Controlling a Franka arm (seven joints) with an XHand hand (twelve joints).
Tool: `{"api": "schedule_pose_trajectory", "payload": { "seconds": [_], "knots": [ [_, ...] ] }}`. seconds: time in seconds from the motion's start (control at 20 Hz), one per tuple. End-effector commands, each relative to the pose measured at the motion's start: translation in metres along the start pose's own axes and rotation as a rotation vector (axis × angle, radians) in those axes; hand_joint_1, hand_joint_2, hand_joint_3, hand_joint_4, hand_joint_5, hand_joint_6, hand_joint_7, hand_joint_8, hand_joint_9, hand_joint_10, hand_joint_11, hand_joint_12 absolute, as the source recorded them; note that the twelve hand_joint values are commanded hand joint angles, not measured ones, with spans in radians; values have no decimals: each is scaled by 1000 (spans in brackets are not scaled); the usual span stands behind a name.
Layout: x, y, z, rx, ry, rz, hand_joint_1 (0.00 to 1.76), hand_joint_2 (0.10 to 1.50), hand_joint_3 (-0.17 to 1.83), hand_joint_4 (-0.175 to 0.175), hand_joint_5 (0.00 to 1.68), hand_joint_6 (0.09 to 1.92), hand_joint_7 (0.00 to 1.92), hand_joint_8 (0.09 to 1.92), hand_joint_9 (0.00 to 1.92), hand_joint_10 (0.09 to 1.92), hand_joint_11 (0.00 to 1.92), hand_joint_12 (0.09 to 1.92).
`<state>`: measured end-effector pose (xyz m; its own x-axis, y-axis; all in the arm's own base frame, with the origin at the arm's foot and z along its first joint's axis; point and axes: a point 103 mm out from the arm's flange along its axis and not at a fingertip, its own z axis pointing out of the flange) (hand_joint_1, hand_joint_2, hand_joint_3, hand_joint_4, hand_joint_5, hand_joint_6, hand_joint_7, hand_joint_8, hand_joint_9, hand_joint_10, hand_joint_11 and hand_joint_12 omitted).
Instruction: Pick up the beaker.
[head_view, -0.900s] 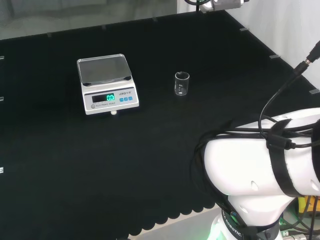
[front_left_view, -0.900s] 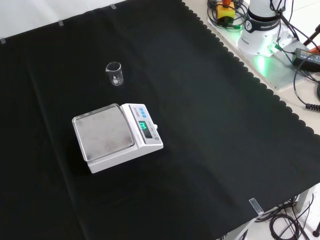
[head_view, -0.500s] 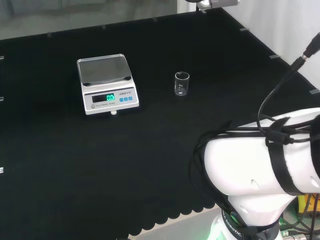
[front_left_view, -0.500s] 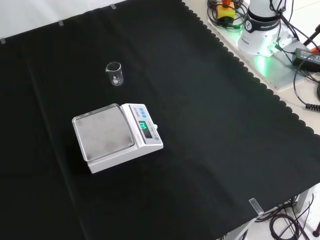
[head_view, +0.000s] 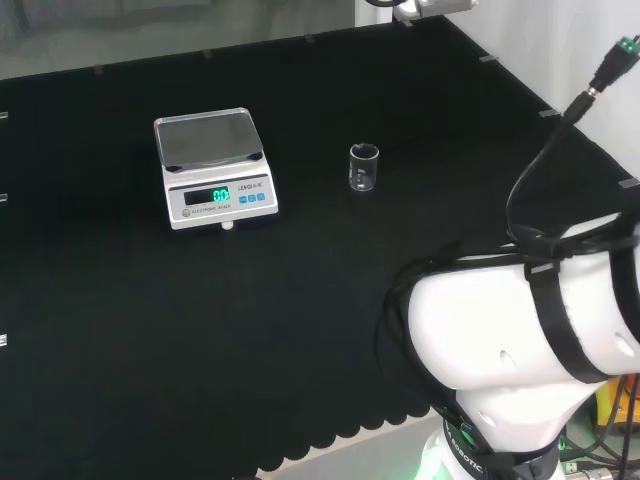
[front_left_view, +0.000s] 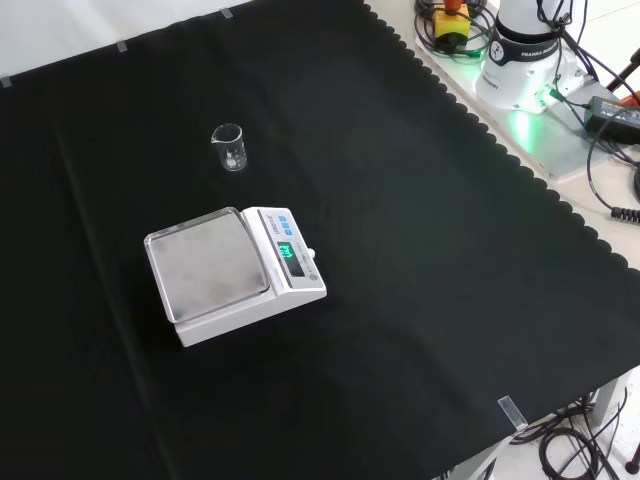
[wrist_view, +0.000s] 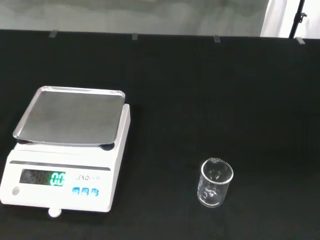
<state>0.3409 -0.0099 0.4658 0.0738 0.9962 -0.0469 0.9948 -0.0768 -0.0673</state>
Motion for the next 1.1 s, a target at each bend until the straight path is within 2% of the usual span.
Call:
{"api": "schedule_pose_trajectory", "payload": {
  "seconds": [0.05,0.3,0.6,1.05,1.1],
  "knots": [
    [-10,58,51,70,1,-1,191,950,-64,-44,216,87,24,748,5,892,82,1567],
    [-16,87,93,118,17,-7,200,941,-66,-45,217,87,0,735,0,833,26,1579],
    [-30,115,153,161,103,-41,220,934,-68,-51,226,87,0,718,0,815,17,1582],
    [-36,136,203,185,113,-39,279,930,-68,-56,185,87,0,713,0,813,3,1584],
    [-38,139,208,190,114,-36,325,942,-62,-57,185,87,0,713,0,813,2,1585]
  ]
}}
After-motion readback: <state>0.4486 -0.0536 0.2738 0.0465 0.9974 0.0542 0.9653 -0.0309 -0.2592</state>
